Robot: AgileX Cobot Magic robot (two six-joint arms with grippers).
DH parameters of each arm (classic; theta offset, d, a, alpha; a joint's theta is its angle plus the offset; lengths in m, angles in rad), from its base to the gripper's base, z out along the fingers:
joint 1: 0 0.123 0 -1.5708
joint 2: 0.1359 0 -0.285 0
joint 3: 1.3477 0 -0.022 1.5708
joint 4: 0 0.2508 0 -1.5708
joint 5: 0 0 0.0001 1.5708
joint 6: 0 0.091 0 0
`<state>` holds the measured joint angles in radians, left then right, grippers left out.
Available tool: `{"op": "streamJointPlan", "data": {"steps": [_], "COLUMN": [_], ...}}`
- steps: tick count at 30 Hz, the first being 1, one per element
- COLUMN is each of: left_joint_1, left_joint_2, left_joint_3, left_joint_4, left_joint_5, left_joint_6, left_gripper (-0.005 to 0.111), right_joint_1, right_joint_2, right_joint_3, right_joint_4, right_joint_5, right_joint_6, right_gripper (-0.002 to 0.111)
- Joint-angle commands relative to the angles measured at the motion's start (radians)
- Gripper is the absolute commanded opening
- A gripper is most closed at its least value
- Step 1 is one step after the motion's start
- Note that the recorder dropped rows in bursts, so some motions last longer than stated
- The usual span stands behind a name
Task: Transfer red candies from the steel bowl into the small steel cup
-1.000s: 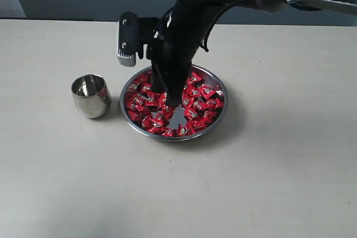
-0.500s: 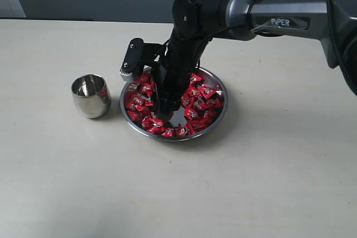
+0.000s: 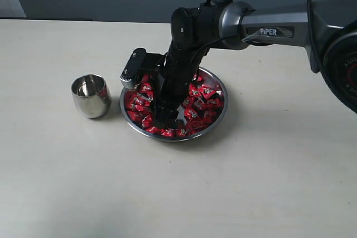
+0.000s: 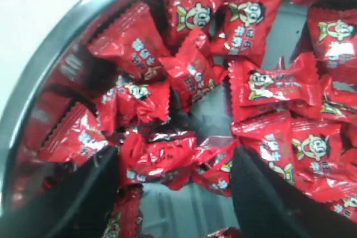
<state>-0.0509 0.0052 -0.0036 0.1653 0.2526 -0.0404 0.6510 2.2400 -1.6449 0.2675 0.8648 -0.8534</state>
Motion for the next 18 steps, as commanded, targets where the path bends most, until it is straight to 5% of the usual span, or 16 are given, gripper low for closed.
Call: {"op": "streamJointPlan", "data": {"steps": [1,5,9,18], "left_joint_1": [0.000,0.000,0.000,0.000], "left_joint_2": [-0.005,-0.005,-0.005,-0.005], "left_joint_3": [0.004,0.004,0.004,0.004], "left_joint_4": [-0.003,-0.003,-0.003,-0.003], "left_joint_5": [-0.010,-0.010,-0.010,-0.010], "left_joint_6": [-0.001,-0.001,-0.001,-0.001], "left_gripper": [0.001,0.001,0.001,0.001], "right_joint_1": [-0.001,-0.001,-0.001,-0.001], "right_joint_2": [0.020,0.020,0.007,-0.126], "right_joint_3": [-0.004,-0.004,-0.006,-0.006], "right_joint_4": [0.007,0.007,0.007,0.067], "right_joint_5": [0.000,0.002,0.019,-0.160], "right_joint_6": [0.001,0.022,0.022,0.022], "right_gripper": [0.058,0.043,0.002,-0.001]}}
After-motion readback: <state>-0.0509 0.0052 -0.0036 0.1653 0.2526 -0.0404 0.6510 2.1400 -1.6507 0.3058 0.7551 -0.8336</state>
